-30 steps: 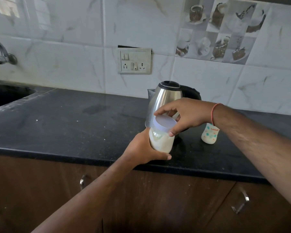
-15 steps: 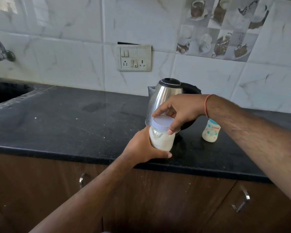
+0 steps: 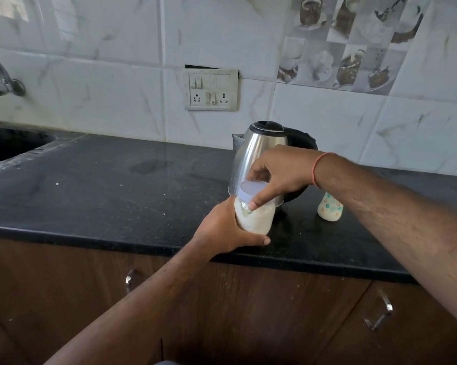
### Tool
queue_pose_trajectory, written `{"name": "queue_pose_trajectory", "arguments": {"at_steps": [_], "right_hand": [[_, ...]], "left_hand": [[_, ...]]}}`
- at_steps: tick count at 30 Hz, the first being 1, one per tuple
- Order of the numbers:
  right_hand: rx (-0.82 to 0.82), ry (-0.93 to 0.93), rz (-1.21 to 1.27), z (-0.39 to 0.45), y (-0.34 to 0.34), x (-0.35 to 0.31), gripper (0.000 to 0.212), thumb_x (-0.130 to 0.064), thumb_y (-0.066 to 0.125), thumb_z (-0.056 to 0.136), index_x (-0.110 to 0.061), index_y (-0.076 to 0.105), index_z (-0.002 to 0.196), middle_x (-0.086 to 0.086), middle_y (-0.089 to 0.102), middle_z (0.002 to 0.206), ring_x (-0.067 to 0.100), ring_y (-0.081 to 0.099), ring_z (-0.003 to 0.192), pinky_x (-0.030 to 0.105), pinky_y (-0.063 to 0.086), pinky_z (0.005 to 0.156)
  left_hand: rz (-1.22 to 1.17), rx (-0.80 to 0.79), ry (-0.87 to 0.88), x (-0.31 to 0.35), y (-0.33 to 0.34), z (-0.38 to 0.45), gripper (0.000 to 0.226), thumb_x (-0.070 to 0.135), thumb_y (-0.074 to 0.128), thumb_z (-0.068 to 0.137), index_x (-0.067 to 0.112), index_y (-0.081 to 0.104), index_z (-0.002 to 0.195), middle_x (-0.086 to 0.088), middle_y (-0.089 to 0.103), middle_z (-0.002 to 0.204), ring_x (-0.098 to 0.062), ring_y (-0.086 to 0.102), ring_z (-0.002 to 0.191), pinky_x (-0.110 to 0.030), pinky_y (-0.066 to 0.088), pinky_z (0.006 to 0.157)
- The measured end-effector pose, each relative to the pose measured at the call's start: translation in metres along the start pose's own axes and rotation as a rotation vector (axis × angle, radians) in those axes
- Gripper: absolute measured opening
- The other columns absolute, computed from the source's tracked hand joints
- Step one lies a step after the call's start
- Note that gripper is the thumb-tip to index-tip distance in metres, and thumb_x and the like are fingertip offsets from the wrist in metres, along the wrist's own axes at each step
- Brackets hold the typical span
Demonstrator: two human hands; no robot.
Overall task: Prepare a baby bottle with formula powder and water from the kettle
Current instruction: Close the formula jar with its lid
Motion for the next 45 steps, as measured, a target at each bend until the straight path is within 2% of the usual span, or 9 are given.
{"name": "queue_pose_trajectory", "arguments": {"at_steps": [5, 9, 13, 20, 26, 31, 37, 40, 45], "right_hand": [[0.169, 0.121, -0.135, -0.001, -0.001, 0.013, 0.117, -0.113, 0.037, 0.061, -0.009, 0.079, 0.093, 0.005, 0.076, 0.077, 0.028, 0.071, 0.071, 0.041, 0.056, 0.069], [0.197, 0.083, 0.076, -0.013, -0.008, 0.019, 0.063, -0.076, 0.067, 0.087, -0.028, 0.075, 0.128, -0.018, 0.073, 0.104, 0.001, 0.068, 0.095, 0.025, 0.055, 0.09], [0.013, -0.012, 0.227, -0.017, 0.007, 0.019, 0.066, -0.05, 0.085, 0.087, -0.046, 0.06, 0.148, -0.027, 0.064, 0.13, 0.002, 0.063, 0.121, 0.028, 0.051, 0.104], [0.078, -0.004, 0.025, -0.009, 0.012, 0.011, 0.096, -0.082, 0.073, 0.08, -0.04, 0.043, 0.161, -0.019, 0.062, 0.135, 0.011, 0.06, 0.123, 0.038, 0.051, 0.107], [0.014, -0.03, 0.116, -0.014, 0.011, 0.009, 0.083, -0.062, 0.078, 0.089, -0.041, 0.043, 0.162, -0.021, 0.062, 0.141, 0.006, 0.058, 0.119, 0.029, 0.047, 0.101], [0.111, 0.067, -0.042, -0.005, 0.014, 0.011, 0.104, -0.102, 0.047, 0.07, -0.037, 0.057, 0.151, -0.011, 0.065, 0.141, 0.014, 0.061, 0.119, 0.042, 0.054, 0.1], [0.043, -0.024, 0.177, -0.015, 0.009, 0.01, 0.075, -0.057, 0.079, 0.088, -0.045, 0.05, 0.156, -0.029, 0.063, 0.127, 0.001, 0.063, 0.112, 0.028, 0.052, 0.097], [0.12, 0.019, 0.081, -0.011, 0.008, 0.011, 0.083, -0.077, 0.07, 0.087, -0.041, 0.046, 0.158, -0.02, 0.067, 0.111, 0.005, 0.065, 0.103, 0.031, 0.054, 0.09], [0.047, -0.023, 0.084, -0.01, 0.012, 0.007, 0.088, -0.07, 0.072, 0.089, -0.041, 0.037, 0.164, -0.019, 0.06, 0.144, 0.008, 0.057, 0.119, 0.035, 0.051, 0.105]], "left_hand": [[0.004, 0.004, 0.006, 0.002, -0.001, 0.0, 0.098, 0.06, 0.103, 0.052, 0.047, 0.052, 0.134, 0.023, 0.07, 0.118, 0.002, 0.064, 0.109, -0.031, 0.059, 0.095], [-0.009, 0.009, 0.005, 0.004, -0.002, -0.001, 0.092, 0.057, 0.105, 0.053, 0.048, 0.054, 0.129, 0.024, 0.071, 0.115, 0.003, 0.066, 0.107, -0.028, 0.058, 0.092], [-0.002, 0.015, 0.013, 0.005, -0.002, -0.002, 0.099, 0.058, 0.104, 0.052, 0.045, 0.055, 0.136, 0.023, 0.071, 0.119, 0.0, 0.066, 0.111, -0.031, 0.059, 0.095], [0.023, 0.075, 0.035, 0.01, -0.005, -0.008, 0.095, 0.06, 0.104, 0.053, 0.045, 0.054, 0.133, 0.024, 0.07, 0.116, 0.002, 0.066, 0.106, -0.021, 0.054, 0.084], [0.057, 0.116, 0.057, 0.012, -0.007, -0.01, 0.101, 0.062, 0.103, 0.053, 0.04, 0.054, 0.138, 0.023, 0.068, 0.122, -0.001, 0.064, 0.109, -0.023, 0.054, 0.089], [0.067, 0.14, 0.065, 0.012, -0.008, -0.012, 0.102, 0.067, 0.101, 0.05, 0.038, 0.056, 0.137, 0.022, 0.07, 0.12, -0.001, 0.066, 0.109, -0.028, 0.058, 0.091], [0.08, 0.135, 0.05, 0.008, -0.007, -0.01, 0.105, 0.071, 0.1, 0.048, 0.04, 0.055, 0.138, 0.022, 0.07, 0.124, -0.005, 0.067, 0.111, -0.032, 0.06, 0.093], [0.077, 0.136, 0.05, 0.007, -0.007, -0.01, 0.103, 0.07, 0.1, 0.048, 0.039, 0.056, 0.136, 0.022, 0.07, 0.12, -0.003, 0.067, 0.109, -0.029, 0.06, 0.091], [0.074, 0.133, 0.052, 0.008, -0.007, -0.009, 0.103, 0.067, 0.101, 0.05, 0.039, 0.056, 0.137, 0.022, 0.069, 0.122, -0.003, 0.066, 0.109, -0.027, 0.058, 0.09]]}}
Point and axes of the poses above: each hand's wrist, its own z-axis towards the middle knuckle, its own y-axis out of the palm, x = y × z, the point moved 9 cm from there along z, towards the middle knuckle
